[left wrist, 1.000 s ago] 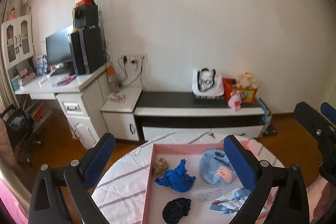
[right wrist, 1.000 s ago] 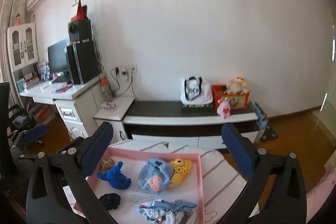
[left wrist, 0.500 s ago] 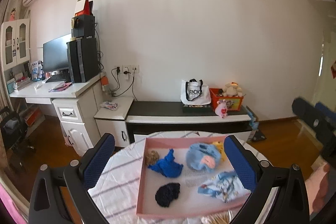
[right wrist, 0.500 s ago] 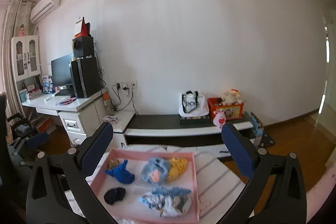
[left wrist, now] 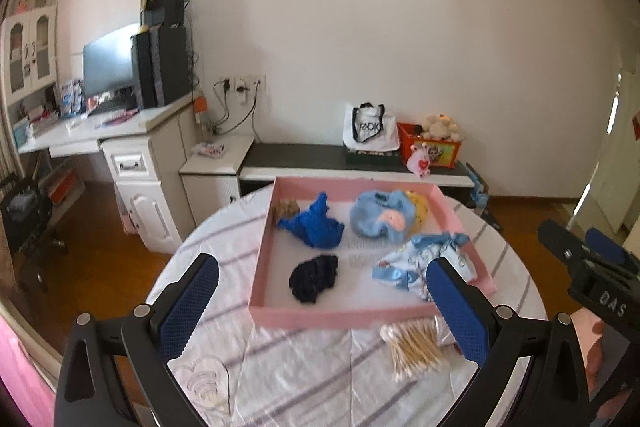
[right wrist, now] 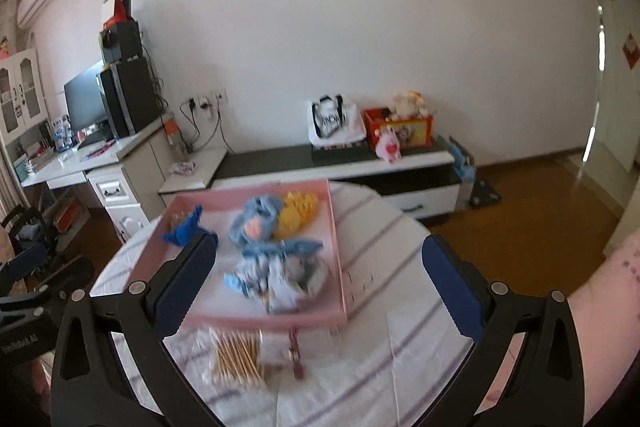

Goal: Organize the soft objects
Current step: 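Move right tool down onto the clear strapped pouch and close it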

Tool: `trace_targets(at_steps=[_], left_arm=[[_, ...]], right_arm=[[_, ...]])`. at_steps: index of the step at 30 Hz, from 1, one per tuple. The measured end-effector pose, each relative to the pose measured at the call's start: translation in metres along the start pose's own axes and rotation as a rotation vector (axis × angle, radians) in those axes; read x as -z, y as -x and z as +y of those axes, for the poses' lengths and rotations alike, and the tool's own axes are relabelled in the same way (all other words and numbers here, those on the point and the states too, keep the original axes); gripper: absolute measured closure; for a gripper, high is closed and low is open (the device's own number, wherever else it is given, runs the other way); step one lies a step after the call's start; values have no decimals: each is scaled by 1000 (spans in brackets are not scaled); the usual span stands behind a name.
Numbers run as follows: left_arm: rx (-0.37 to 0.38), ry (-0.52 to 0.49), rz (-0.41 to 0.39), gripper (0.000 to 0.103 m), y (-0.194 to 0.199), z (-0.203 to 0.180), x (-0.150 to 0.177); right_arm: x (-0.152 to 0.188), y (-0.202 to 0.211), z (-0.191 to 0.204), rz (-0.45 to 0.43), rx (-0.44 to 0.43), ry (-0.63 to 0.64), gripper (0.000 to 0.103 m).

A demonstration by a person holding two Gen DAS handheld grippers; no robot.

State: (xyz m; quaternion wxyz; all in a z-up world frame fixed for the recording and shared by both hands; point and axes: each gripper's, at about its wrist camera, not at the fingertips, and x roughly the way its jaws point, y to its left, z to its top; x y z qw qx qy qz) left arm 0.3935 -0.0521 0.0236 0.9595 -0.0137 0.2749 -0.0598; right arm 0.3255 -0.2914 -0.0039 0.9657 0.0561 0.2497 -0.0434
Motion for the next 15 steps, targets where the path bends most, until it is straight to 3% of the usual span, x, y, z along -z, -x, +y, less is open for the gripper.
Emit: trace_targets(at_steps=[11,15], left_arm=[[-74,56,54,0,1,4,20],[-52,57,92,0,-1,1,37]], right_arm=[[37,27,-2,45,31,22,0],[48,35,-4,65,19,20,0]])
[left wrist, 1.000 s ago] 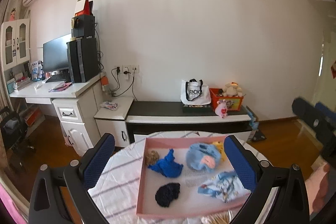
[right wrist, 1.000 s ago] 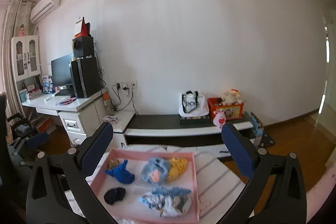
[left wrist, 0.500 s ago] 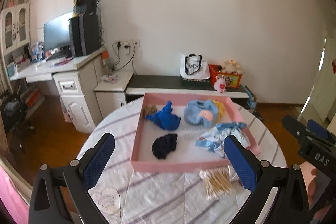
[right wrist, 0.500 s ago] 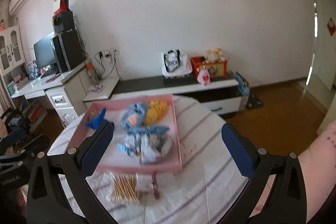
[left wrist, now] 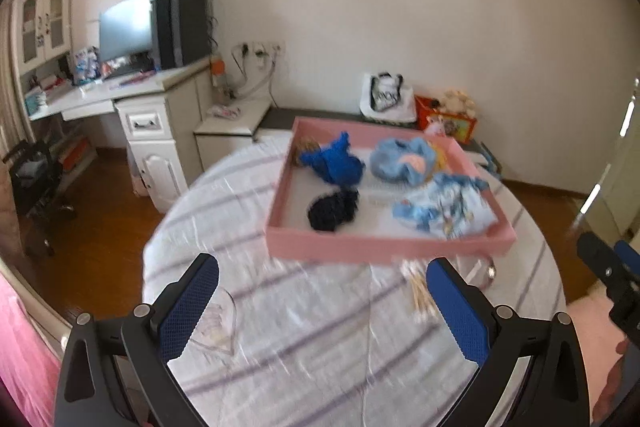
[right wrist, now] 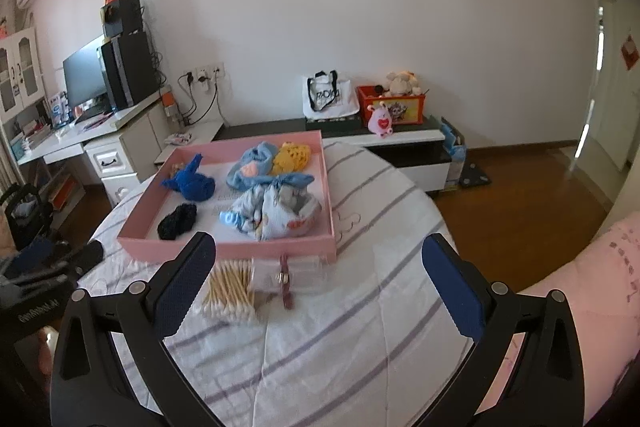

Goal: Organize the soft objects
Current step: 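Move right tool down onto the clear strapped pouch and close it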

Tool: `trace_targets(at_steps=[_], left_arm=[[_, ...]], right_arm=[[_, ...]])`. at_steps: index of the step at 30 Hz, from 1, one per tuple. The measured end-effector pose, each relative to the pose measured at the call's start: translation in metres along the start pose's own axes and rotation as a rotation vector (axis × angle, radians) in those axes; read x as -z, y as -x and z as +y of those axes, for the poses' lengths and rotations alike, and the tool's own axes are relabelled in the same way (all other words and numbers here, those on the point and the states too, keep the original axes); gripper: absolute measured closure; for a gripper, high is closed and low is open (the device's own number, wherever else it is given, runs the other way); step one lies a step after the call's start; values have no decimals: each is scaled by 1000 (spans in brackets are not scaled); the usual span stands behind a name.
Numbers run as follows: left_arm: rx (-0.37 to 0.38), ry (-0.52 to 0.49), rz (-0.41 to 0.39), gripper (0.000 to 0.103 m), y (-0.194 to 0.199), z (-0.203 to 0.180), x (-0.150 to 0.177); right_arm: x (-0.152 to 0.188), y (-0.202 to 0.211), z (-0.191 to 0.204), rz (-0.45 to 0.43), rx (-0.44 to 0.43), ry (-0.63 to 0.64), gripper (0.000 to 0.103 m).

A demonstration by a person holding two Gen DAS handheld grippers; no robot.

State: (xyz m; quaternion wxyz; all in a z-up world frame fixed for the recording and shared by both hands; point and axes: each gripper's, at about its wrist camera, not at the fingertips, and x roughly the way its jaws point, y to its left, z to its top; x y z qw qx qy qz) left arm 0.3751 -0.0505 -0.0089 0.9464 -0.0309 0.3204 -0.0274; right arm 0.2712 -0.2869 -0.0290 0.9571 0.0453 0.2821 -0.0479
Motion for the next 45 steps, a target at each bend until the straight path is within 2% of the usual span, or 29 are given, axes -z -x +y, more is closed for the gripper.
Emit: trace_targets(at_steps=[6,28,45], left_arm=[[26,-3,35,0,0,1,9],[15,-1,55,0,-12,7,17],[17,1,128,0,-51,19,23]], right_arm=[[8,0,-1,29,-8,-24,0],[16,-22,5,90,13,-22,0],[36,-88,20,254,28,-1,0]])
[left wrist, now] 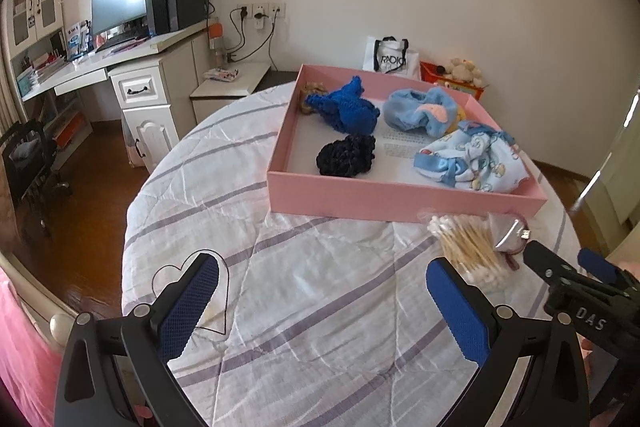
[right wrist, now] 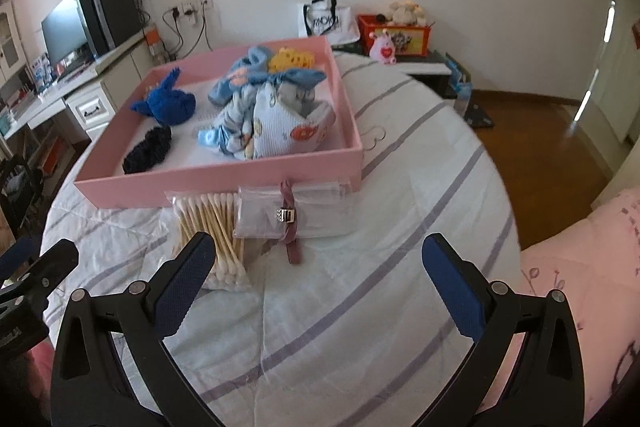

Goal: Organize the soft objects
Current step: 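Move right tool down onto the clear strapped pouch and close it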

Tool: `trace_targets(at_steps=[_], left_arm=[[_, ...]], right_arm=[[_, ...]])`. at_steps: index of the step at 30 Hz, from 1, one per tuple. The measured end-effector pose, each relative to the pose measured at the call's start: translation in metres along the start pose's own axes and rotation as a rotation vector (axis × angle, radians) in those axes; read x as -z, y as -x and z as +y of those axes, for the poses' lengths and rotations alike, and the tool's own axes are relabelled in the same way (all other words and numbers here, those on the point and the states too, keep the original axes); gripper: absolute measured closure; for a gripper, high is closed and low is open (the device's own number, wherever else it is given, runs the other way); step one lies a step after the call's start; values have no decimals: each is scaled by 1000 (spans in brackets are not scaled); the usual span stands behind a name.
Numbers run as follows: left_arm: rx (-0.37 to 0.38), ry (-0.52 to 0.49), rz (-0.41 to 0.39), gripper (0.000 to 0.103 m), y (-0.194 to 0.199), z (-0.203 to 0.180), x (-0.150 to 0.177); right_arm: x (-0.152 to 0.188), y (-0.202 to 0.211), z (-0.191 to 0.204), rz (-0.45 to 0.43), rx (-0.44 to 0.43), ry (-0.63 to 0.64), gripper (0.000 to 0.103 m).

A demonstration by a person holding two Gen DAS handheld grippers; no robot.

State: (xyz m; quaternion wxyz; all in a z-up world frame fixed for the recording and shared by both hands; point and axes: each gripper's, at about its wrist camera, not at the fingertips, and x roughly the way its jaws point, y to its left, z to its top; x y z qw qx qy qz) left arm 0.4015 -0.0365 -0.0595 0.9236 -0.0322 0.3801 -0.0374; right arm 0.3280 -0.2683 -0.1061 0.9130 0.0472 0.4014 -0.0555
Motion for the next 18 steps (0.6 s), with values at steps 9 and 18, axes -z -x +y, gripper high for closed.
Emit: trace_targets(at_steps=[9,18], left_arm=[[7,4,52,0,-30,6,1],[17,1,89,0,-50,3,-1]], right_arm=[[-1,-36,4,69,-1,-17,0],[-5,-50,-3,58,-71,-65,15]])
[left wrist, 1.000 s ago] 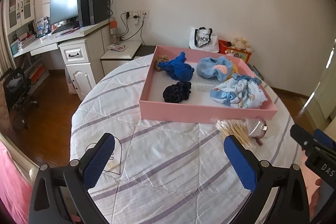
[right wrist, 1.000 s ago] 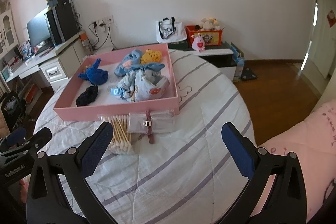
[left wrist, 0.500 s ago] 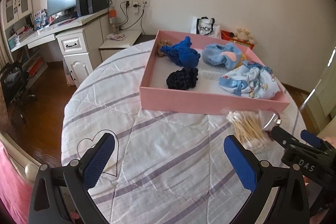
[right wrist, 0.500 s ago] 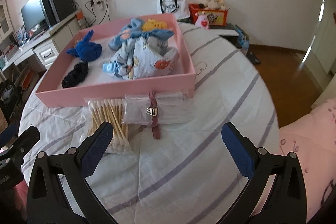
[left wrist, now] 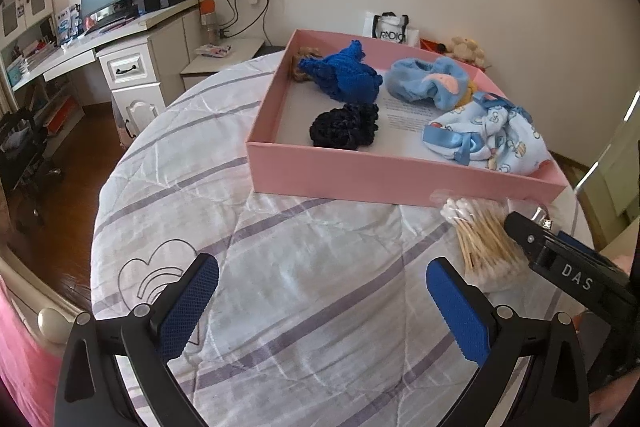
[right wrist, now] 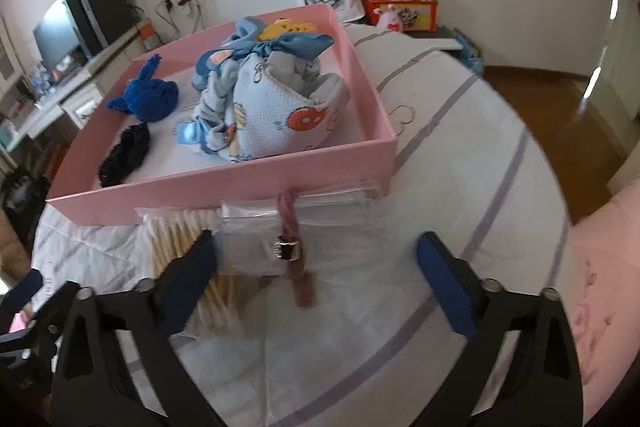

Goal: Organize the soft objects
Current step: 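Move right tool down onto the clear strapped pouch and close it, then close left tool on the cotton swab bag while right tool holds the clear pouch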

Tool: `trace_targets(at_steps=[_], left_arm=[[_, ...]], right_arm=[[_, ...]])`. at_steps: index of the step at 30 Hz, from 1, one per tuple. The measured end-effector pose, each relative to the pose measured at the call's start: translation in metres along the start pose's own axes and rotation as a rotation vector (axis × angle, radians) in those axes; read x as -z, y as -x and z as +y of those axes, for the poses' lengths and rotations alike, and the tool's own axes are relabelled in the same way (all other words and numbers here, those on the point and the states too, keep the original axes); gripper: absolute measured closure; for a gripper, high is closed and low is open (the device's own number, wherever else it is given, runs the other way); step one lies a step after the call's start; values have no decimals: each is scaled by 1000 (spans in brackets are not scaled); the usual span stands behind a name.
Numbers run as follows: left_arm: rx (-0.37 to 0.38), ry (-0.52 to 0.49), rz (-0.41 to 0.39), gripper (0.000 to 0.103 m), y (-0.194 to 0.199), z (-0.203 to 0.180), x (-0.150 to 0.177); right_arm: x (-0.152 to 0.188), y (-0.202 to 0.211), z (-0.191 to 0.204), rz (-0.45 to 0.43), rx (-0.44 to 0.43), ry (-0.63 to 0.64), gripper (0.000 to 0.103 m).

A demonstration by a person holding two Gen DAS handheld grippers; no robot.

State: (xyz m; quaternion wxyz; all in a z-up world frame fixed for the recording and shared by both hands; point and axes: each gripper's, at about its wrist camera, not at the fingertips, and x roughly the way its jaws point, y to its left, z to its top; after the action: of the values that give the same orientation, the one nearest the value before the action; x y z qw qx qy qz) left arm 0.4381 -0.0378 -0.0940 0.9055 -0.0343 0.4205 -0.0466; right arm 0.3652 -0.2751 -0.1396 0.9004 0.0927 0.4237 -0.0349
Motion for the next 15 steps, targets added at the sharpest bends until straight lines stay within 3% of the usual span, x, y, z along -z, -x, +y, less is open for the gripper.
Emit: trace_targets(at_steps=[2,15], left_arm=[[5,-5,3,0,-2,-3,-1],[49,-41,10,0,-2,-34,-5]], right_arm=[[0,0,-1,-1,-34,-9,21],[3,19,-22,-49,-43,-28,22]])
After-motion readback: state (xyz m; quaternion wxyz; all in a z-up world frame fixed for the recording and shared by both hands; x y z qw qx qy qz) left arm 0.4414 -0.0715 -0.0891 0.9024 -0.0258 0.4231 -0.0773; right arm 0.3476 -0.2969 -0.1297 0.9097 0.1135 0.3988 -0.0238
